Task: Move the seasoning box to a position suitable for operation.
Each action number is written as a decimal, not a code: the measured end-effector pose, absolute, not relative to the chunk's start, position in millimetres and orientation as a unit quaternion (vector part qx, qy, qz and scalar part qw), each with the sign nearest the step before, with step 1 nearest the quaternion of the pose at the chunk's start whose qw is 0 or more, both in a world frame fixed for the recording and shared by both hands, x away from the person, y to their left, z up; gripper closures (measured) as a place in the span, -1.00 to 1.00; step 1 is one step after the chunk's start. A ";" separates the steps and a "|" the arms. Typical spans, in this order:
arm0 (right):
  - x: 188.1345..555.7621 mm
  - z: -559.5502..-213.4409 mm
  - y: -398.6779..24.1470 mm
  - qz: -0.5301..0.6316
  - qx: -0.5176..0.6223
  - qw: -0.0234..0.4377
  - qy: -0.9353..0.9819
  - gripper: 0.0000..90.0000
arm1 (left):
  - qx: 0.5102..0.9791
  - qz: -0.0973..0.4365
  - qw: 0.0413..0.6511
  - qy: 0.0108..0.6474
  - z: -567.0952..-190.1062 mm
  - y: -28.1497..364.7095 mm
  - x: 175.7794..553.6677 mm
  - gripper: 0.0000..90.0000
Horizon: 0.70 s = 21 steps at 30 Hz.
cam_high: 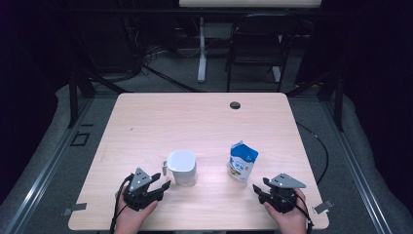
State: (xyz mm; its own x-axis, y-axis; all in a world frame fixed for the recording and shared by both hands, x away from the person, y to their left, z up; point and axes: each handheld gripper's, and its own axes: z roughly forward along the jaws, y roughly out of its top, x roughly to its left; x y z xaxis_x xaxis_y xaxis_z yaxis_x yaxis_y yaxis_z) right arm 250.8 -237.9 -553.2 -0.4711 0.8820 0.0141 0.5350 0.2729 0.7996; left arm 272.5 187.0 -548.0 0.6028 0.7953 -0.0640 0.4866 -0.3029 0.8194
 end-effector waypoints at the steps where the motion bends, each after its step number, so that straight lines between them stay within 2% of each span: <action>1: 250.8 -553.2 -237.9 0.387 0.463 0.224 0.766 0.16 | 0.787 0.181 0.427 0.407 -548.0 187.0 272.5 0.14; 10: 251.1 -554.2 -241.3 0.390 0.466 0.220 0.763 0.13 | 0.784 0.185 0.416 0.423 -553.5 183.7 302.9 0.23; 21: 251.3 -554.2 -243.3 0.392 0.464 0.215 0.765 0.16 | 0.791 0.187 0.418 0.407 -551.1 182.0 314.8 0.36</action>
State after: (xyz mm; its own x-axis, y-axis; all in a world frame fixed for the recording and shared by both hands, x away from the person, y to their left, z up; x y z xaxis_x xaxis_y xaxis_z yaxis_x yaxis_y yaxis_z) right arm 251.3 -243.3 -554.2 -0.4774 0.8780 0.0349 0.5410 0.2624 0.7990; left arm 314.8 182.0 -551.1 0.5990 0.7995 -0.0446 0.4874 -0.3198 0.8125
